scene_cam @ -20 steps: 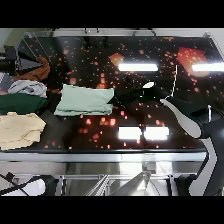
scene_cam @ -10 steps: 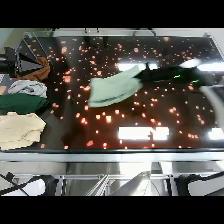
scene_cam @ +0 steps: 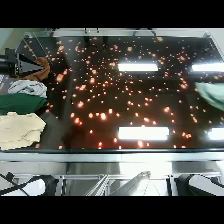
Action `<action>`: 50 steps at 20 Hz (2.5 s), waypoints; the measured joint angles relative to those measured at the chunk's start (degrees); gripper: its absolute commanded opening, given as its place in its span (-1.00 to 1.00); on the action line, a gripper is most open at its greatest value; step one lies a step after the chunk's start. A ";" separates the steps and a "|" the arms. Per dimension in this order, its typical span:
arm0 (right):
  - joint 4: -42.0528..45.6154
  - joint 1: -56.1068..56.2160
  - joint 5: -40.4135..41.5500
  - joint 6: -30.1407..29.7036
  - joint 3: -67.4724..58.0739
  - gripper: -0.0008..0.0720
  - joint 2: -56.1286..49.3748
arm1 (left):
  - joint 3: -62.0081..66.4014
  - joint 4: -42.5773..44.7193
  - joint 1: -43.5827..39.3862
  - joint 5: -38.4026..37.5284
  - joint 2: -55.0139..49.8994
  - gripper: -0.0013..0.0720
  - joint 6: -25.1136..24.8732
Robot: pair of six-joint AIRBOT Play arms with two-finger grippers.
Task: Fold the shirts.
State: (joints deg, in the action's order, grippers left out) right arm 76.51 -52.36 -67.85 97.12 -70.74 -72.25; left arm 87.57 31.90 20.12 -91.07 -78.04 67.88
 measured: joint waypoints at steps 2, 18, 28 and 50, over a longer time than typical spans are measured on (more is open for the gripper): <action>1.88 -8.87 0.85 -2.32 6.29 -0.94 1.03 | 0.00 0.00 -0.04 -0.26 0.00 -0.92 0.02; 4.52 -30.14 10.21 -12.59 16.65 -0.46 -1.70 | 0.00 0.02 -0.11 -2.71 0.00 -0.93 0.61; 4.72 -30.25 -0.13 -10.82 7.63 0.60 1.79 | 0.00 0.02 -0.11 1.51 0.00 -0.93 0.39; -7.69 68.28 20.52 6.27 22.73 -0.93 24.11 | -38.32 0.00 8.39 11.85 24.33 -0.92 -11.65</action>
State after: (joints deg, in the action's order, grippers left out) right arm 68.82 15.92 -47.33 103.39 -48.01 -48.14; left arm 49.25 31.90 28.51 -79.22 -53.71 56.23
